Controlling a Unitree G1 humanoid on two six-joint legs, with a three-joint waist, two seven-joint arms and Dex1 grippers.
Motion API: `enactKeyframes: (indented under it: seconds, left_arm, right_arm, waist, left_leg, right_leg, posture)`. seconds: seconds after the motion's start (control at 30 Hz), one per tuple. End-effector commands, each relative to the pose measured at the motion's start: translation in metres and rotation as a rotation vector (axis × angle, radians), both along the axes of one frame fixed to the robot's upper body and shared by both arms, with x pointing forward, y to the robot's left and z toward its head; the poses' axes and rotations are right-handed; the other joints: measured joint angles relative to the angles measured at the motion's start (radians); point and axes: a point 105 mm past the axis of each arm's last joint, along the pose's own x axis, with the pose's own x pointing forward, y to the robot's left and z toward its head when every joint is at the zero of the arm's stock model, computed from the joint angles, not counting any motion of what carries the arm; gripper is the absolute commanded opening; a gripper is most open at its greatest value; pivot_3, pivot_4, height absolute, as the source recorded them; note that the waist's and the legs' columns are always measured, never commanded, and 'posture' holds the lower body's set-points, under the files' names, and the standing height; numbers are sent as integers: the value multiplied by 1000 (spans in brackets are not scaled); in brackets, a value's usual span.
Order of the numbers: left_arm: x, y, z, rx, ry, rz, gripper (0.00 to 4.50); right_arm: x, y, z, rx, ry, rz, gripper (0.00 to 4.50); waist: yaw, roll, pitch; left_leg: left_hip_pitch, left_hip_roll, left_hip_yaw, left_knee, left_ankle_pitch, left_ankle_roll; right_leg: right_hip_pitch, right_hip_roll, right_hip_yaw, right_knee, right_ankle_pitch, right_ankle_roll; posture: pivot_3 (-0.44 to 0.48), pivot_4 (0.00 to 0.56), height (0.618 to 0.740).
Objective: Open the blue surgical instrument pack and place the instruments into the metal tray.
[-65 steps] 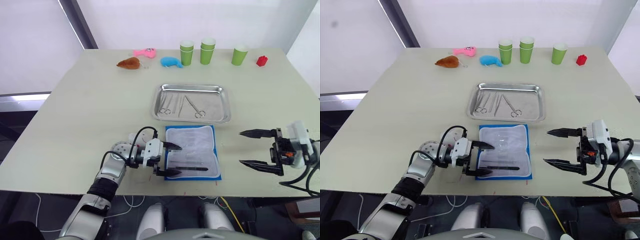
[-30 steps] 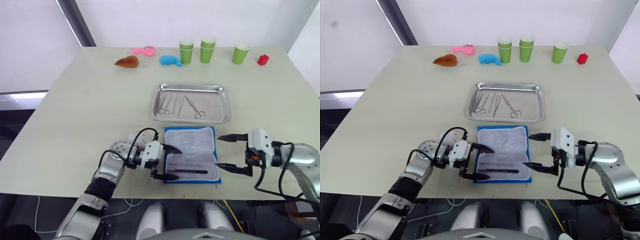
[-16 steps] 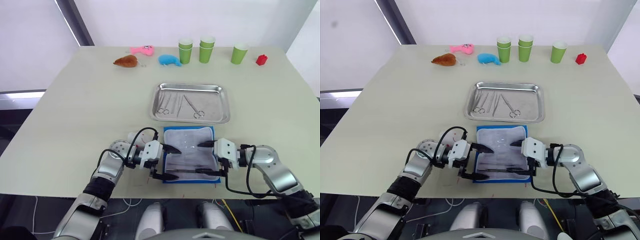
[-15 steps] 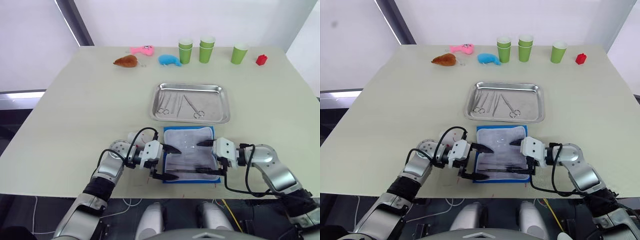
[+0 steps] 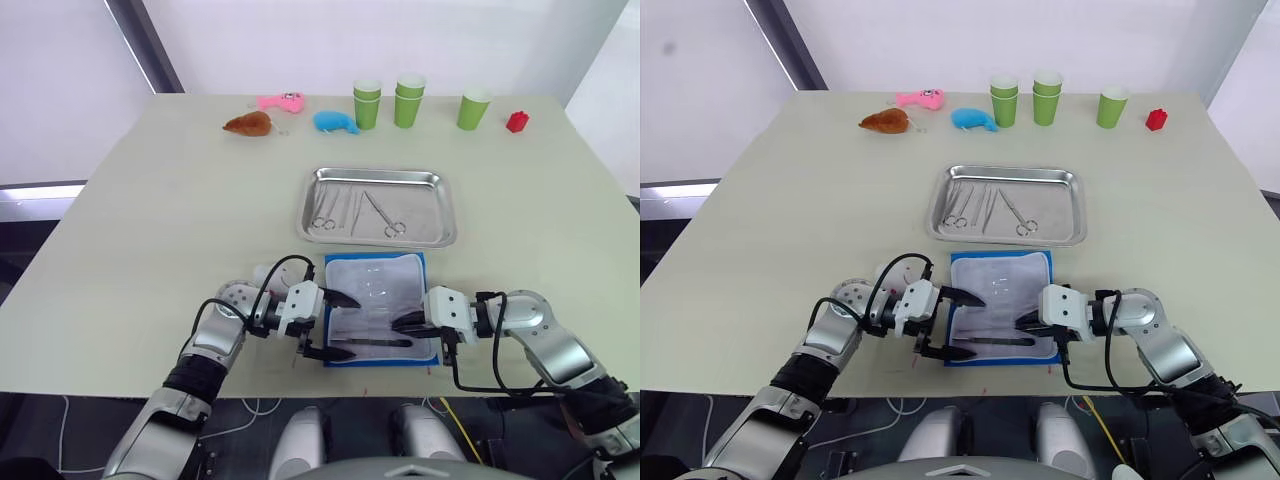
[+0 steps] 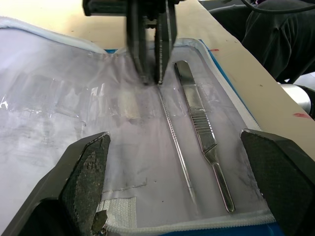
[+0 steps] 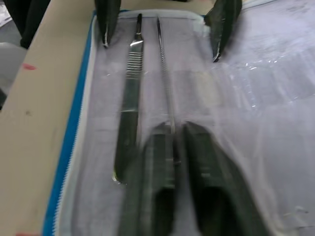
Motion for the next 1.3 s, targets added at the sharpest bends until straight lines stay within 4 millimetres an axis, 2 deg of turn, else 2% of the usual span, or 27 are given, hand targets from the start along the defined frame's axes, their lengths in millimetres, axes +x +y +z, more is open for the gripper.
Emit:
enactKeyframes:
  seconds: [0.03,0.4,0.57,0.8,1.13,1.3]
  left_arm:
    - [-26,14,-45,139,193,-11,4500]
    - [-27,12,-47,135,193,-4,4500]
    - [-28,11,-48,130,195,0,4500]
    - [-28,10,-48,124,194,9,4500]
    - [-28,9,-49,121,196,12,4500]
    - [-28,8,-50,120,197,8,4500]
  right_arm:
    - [-2,-12,-18,-73,52,-43,171]
    - [-4,-12,-17,-84,37,-24,171]
    - [-3,-10,-3,-80,-7,-9,171]
    - [-2,-5,28,-47,-47,-22,171]
    - [-3,-8,46,-118,-115,-10,171]
    - [-3,-3,41,-76,-80,-26,171]
  waist:
    - [-1,-1,-1]
    - [-1,-1,-2]
    - [-1,-1,-2]
    - [-1,-1,-2]
    - [-1,0,-2]
    - [-1,0,-2]
  left_leg:
    - [0,0,0,0,0,0]
    - [0,0,0,1,0,0]
    - [0,0,0,1,0,0]
    - [0,0,0,1,0,0]
    - [0,0,0,2,0,0]
    - [0,0,0,3,0,0]
  right_leg:
    - [0,0,0,0,0,0]
    - [0,0,0,1,0,0]
    - [0,0,0,1,0,0]
    - [0,0,0,1,0,0]
    - [0,0,0,1,0,0]
    - [0,0,0,1,0,0]
  posture:
    - [0,150,739]
    - [0,150,739]
    - [0,150,739]
    - [0,150,739]
    - [0,150,739]
    - [0,150,739]
